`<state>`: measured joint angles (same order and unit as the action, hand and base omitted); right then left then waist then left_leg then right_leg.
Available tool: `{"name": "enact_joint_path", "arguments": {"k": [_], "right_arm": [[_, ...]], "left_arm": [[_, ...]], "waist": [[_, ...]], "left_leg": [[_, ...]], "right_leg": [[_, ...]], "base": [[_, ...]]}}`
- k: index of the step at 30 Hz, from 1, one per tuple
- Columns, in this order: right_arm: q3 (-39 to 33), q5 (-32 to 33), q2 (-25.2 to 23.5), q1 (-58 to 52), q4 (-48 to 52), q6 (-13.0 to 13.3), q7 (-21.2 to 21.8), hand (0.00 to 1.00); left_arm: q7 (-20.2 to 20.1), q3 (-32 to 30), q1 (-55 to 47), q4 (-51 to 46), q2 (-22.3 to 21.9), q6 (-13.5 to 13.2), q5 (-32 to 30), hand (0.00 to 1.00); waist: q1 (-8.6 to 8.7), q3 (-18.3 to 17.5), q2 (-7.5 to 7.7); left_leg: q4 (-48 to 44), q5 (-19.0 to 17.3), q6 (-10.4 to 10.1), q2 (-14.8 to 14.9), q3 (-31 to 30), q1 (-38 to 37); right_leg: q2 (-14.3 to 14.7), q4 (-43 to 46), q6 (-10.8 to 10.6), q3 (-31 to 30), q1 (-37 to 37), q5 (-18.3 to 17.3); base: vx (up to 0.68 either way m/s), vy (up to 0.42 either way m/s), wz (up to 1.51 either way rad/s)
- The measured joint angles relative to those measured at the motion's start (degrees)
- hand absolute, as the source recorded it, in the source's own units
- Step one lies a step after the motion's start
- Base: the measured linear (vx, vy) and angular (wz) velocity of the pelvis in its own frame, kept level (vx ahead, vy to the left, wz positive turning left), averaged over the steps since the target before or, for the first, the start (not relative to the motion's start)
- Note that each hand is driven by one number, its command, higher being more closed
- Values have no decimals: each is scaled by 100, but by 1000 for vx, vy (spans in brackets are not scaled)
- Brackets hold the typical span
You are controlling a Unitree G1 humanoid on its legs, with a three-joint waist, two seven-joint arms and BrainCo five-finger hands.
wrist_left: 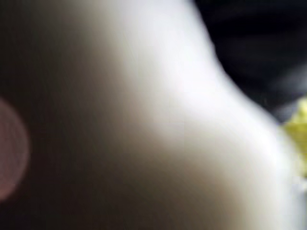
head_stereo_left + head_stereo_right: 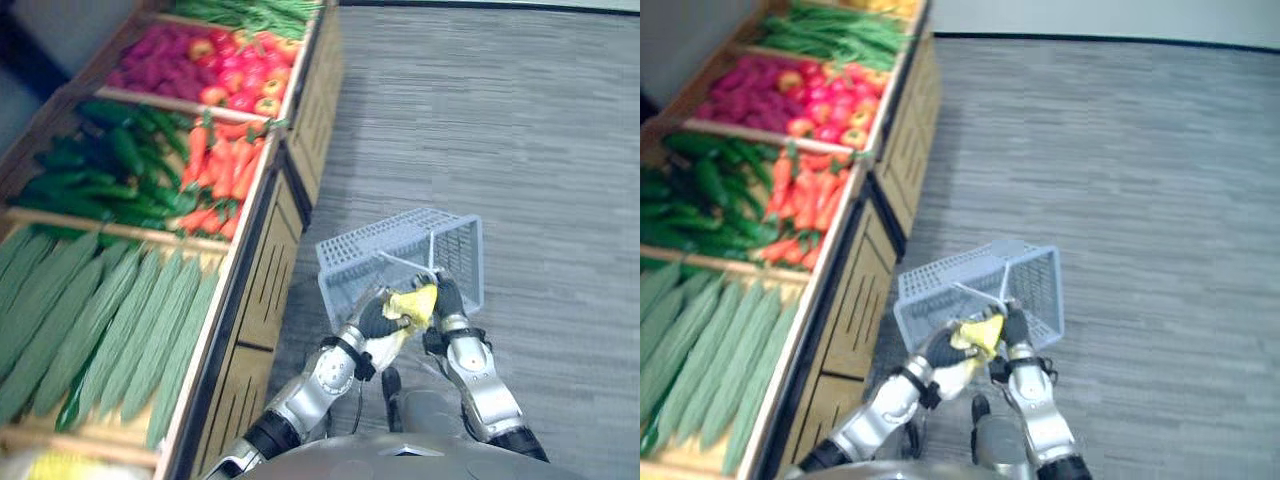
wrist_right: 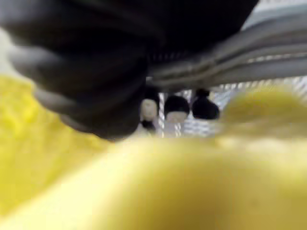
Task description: Pick vegetable in the basket
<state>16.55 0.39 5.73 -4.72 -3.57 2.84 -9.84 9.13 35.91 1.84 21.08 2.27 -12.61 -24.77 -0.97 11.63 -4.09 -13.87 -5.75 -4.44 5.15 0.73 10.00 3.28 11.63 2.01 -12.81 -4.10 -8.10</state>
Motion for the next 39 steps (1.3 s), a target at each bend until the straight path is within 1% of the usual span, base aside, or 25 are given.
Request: {"name": "enact_joint_path", "arguments": {"k": [1,3,7,8,9,10,11,12,13,14,16,18,21,22,23,24,26,28,29,31,32,34,35,38,39], "right_arm": [[68,113,-4,-1,73,0,3,100],[364,461,81,0,565,2,14,100],[709,1044,378,20,905,74,125,100],[873,1491,547,40,987,117,272,100],[1141,1881,681,46,1067,129,398,100],[1280,2161,693,39,1095,130,526,100],[1622,2591,694,35,1126,131,711,100],[1804,2749,684,35,1140,133,792,100],[2031,3066,683,21,1143,144,919,100],[2013,3140,758,38,1108,144,1026,100],[2013,3530,948,59,1109,143,1221,100],[2013,4067,1042,43,1083,138,1277,100],[2018,4621,1015,8,1046,88,1384,100],[2007,4734,979,-10,1041,65,1406,100],[1988,4792,1082,20,1027,65,1439,100],[1954,4802,1130,-33,1022,69,1442,100],[1791,4914,1139,-75,806,67,1441,100],[1645,4967,1135,-106,466,55,1436,100],[1473,4905,1152,-232,253,47,1429,100],[1130,4734,1239,-430,91,39,1385,100],[800,4675,1247,-539,-30,38,1316,100],[160,4453,1195,-690,-237,37,1131,100],[-303,4246,1156,-720,-458,36,1010,100],[-1460,3624,844,-720,-1012,-3,598,100],[-1647,3491,807,-701,-1143,-4,519,100]], "left_arm": [[0,-9,46,55,39,10,4,100],[4,-4,352,279,101,85,6,100],[91,-5,441,325,321,123,55,100],[122,16,541,536,343,191,50,0],[139,101,717,897,346,300,42,0],[175,144,793,1084,357,374,28,0],[251,261,891,1373,366,495,-79,0],[254,304,930,1470,369,523,-143,0],[253,388,979,1549,400,596,-371,0],[303,448,1007,1627,406,637,-498,0],[419,441,1139,1642,350,749,-636,0],[540,359,1375,1642,311,754,-652,0],[761,105,1775,1772,264,742,-797,0],[786,28,1848,1915,281,744,-806,0],[880,-114,1847,2145,173,778,-837,0],[878,-123,1841,2233,145,781,-849,0],[879,-315,1659,2193,90,778,-851,0],[876,-493,1404,1882,110,759,-849,0],[870,-588,1230,1611,120,722,-840,0],[865,-784,852,1108,145,686,-807,0],[866,-928,607,788,161,668,-739,0],[831,-1136,313,315,164,570,-642,0],[800,-1256,143,11,157,533,-507,0],[538,-1525,-162,-553,309,422,-243,0],[474,-1602,-195,-658,313,408,-167,0]], "waist": [[-17,8,28],[-8,-28,210],[-112,-147,437],[-95,-164,495],[-38,-147,561],[15,-131,601],[104,-143,677],[154,-143,731],[193,-146,789],[192,-159,835],[186,-127,790],[196,-93,722],[226,-118,766],[232,-156,832],[217,-95,452],[231,-106,327],[225,-140,221],[197,-121,255],[133,-105,281],[13,-103,284],[-4,-133,232],[5,-162,184],[-8,-217,96],[89,-357,119],[83,-366,134]], "left_leg": [[-24,-12,2,-18,123,-84],[-156,-150,241,-176,398,-231],[290,-166,278,-356,996,-766],[550,-168,282,-413,1151,-1060],[750,-176,295,-459,1236,-1352],[837,-183,306,-477,1274,-1511],[988,-233,389,-481,1294,-1801],[1004,-275,454,-480,1280,-1898],[1004,-369,492,-482,1270,-1991],[1004,-416,469,-445,1212,-2012],[1003,-458,422,-244,1021,-1966],[978,-527,310,-31,763,-1935],[869,-783,-70,177,375,-1884],[768,-956,-290,260,245,-1926],[697,-1022,-428,583,163,-1968],[639,-927,-418,698,167,-1930],[222,-529,-387,936,-11,-1808],[-744,-141,-354,1098,-288,-1334],[-1426,263,-382,1197,-251,-931],[-2294,82,-355,1422,359,-415],[-2564,-189,-198,1495,1041,-152],[-2428,-494,-112,1330,2100,95],[-1985,-317,29,1188,2960,200],[-1116,-504,921,849,4684,11],[-1002,-580,1043,759,4763,-10]], "right_leg": [[-58,-14,-77,-64,91,3],[-322,-88,-343,-208,226,-63],[-511,245,-508,-369,198,-164],[-488,866,-766,-343,-16,-288],[-455,1734,-1082,-206,-296,-337],[-459,2191,-1157,-99,-430,-298],[-495,2991,-1405,228,-730,-111],[-565,3357,-1351,427,-891,-17],[-763,3834,-934,790,-1161,-269],[-985,3880,-770,1088,-1395,-491],[-1121,3251,-600,1366,-1560,-611],[-1174,2066,-690,1265,-1551,-481],[-1432,331,-869,438,-1516,292],[-1569,110,-1148,365,-1424,663],[-1318,459,-1142,632,-1389,711],[-1219,655,-1146,734,-1412,560],[-1143,1139,-916,1096,-1294,38],[-1146,1065,-755,1557,-863,-201],[-1165,854,-644,1847,-513,-242],[-1188,415,-460,2272,1,-173],[-1201,115,-461,2544,334,-128],[-1323,-173,-499,2984,686,-109],[-1369,-230,-535,3307,784,-111],[-1569,-313,-854,4269,1085,-258],[-1580,-339,-884,4425,1152,-273]], "base": [[353,317,-76],[309,250,-36],[272,172,-63],[205,93,-53],[191,84,-40],[191,67,-21],[169,45,-9],[219,36,-3],[229,2,6],[223,-19,13],[241,-119,32],[197,-193,57],[329,-418,77],[343,-487,56],[394,-556,58],[289,-422,47],[253,-363,78],[318,-424,104],[353,-408,106],[295,-235,91],[285,-95,96],[249,-14,109],[164,61,94],[234,127,169],[288,146,166]]}}
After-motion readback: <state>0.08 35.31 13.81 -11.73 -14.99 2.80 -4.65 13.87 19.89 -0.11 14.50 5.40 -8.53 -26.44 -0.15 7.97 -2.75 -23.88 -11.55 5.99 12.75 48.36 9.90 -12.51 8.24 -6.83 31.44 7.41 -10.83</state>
